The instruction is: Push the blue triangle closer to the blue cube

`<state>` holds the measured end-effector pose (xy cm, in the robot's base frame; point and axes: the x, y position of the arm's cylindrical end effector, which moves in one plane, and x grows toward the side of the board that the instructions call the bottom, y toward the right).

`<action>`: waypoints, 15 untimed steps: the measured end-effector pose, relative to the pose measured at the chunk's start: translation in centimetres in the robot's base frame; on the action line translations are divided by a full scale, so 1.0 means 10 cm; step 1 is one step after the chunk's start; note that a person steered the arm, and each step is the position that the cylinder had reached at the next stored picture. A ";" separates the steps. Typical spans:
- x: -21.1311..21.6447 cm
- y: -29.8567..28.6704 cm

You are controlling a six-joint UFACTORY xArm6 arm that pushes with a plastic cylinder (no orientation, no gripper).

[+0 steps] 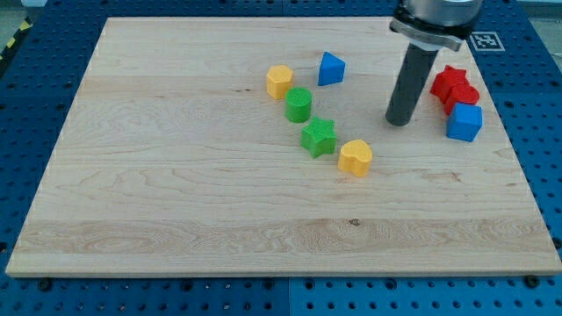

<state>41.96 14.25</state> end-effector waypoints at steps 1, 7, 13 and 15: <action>-0.02 -0.30; -1.07 -0.84; -0.68 -0.25; -0.66 -0.27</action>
<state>35.38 11.50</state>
